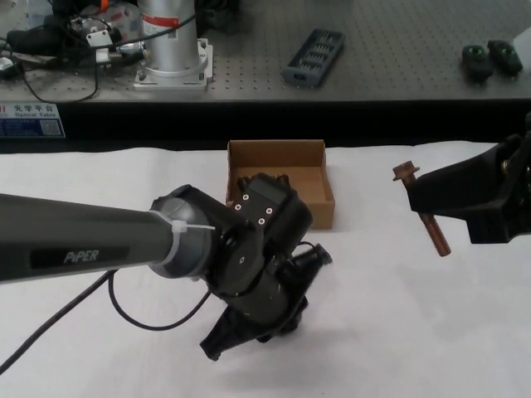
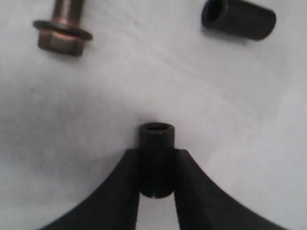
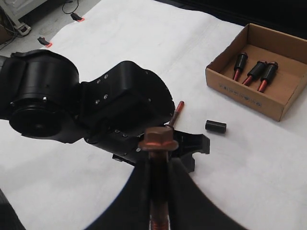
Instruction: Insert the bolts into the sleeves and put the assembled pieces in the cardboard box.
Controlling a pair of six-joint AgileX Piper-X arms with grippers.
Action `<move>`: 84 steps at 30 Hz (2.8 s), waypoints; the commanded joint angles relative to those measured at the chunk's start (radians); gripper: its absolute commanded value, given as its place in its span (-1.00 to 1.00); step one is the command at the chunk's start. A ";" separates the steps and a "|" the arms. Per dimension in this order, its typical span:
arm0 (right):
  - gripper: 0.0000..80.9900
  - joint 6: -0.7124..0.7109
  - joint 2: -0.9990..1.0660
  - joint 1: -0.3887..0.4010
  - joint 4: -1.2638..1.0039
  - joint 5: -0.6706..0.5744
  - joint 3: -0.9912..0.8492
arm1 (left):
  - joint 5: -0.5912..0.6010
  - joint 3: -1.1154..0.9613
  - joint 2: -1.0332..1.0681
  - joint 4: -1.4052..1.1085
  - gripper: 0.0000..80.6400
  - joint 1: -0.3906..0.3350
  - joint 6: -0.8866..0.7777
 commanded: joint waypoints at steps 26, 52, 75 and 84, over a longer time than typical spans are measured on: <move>-0.94 0.407 0.130 0.000 -0.422 -0.100 -0.001 | 0.652 0.289 -0.723 -0.061 -0.98 0.204 1.165; -0.94 0.750 0.246 0.093 -0.773 -0.216 -0.001 | 0.912 0.289 -0.755 -0.219 -0.98 0.306 1.104; -0.94 0.750 0.246 0.092 -0.773 -0.219 -0.001 | 0.955 0.289 -0.755 -0.288 -0.98 0.306 1.062; -0.94 0.750 0.246 0.092 -0.773 -0.241 -0.001 | 0.916 0.289 -0.755 -0.413 -0.98 0.306 1.009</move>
